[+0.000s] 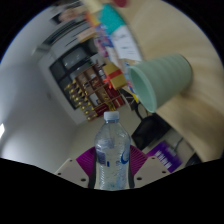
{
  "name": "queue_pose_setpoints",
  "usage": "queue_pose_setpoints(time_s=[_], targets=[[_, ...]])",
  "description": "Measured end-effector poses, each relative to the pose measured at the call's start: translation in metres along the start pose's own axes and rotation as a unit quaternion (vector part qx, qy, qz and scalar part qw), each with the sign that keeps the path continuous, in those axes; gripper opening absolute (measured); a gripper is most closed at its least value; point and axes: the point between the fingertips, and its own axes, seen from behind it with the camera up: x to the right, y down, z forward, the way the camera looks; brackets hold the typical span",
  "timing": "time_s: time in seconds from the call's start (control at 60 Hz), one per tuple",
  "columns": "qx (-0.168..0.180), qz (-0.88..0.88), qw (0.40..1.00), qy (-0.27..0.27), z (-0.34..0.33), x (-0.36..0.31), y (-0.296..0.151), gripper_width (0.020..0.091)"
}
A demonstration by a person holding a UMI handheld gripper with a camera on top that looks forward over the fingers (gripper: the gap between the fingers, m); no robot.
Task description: Pour water
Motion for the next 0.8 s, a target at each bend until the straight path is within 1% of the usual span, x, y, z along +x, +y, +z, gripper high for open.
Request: queue_pose_setpoints(time_s=[0.033, 0.05, 0.067, 0.083, 0.2, 0.217, 0.233, 0.3, 0.35, 0.4, 0.483, 0.5, 0.517, 0.583, 0.617, 0.65, 0.667, 0.7, 0.733, 0.767, 0.8], targets=[[-0.001, 0.046, 0.999, -0.011, -0.004, 0.0, -0.003, 0.0456], [0.005, 0.065, 0.998, -0.012, -0.01, -0.01, 0.013, 0.0452], [0.006, 0.075, 0.997, -0.016, -0.011, -0.006, 0.009, 0.0453], [0.006, 0.086, 0.996, -0.018, -0.001, -0.004, -0.006, 0.0453], [0.031, 0.138, 0.989, -0.034, -0.011, -0.001, -0.025, 0.0454], [0.036, 0.145, 0.988, -0.037, -0.024, -0.006, -0.02, 0.0451], [0.04, 0.152, 0.987, -0.04, -0.012, -0.008, -0.029, 0.0451], [0.046, 0.151, 0.986, -0.049, -0.013, -0.008, -0.037, 0.0454], [0.054, 0.136, 0.988, -0.045, -0.025, -0.007, -0.035, 0.0452], [0.054, 0.121, 0.99, -0.036, -0.016, -0.005, -0.041, 0.0455], [0.037, 0.065, 0.997, -0.018, -0.014, -0.008, -0.036, 0.0453], [0.029, 0.041, 0.999, -0.018, -0.022, -0.009, -0.029, 0.0452], [0.025, 0.02, 0.999, -0.015, -0.014, -0.013, -0.026, 0.0452], [-0.018, -0.107, 0.994, -0.017, -0.011, -0.043, -0.001, 0.0448], [-0.04, -0.191, 0.981, -0.018, -0.016, -0.06, 0.008, 0.0452], [-0.051, -0.277, 0.959, -0.021, -0.024, -0.081, 0.013, 0.0452], [-0.049, -0.324, 0.945, -0.014, -0.017, -0.087, 0.011, 0.0453], [-0.04, -0.407, 0.913, -0.017, -0.011, -0.115, 0.0, 0.0453], [-0.024, -0.498, 0.867, -0.02, -0.007, -0.144, -0.01, 0.0454], [0.004, -0.577, 0.817, -0.02, -0.009, -0.173, -0.029, 0.0453], [0.041, -0.652, 0.757, -0.004, -0.009, -0.191, -0.056, 0.0453]])
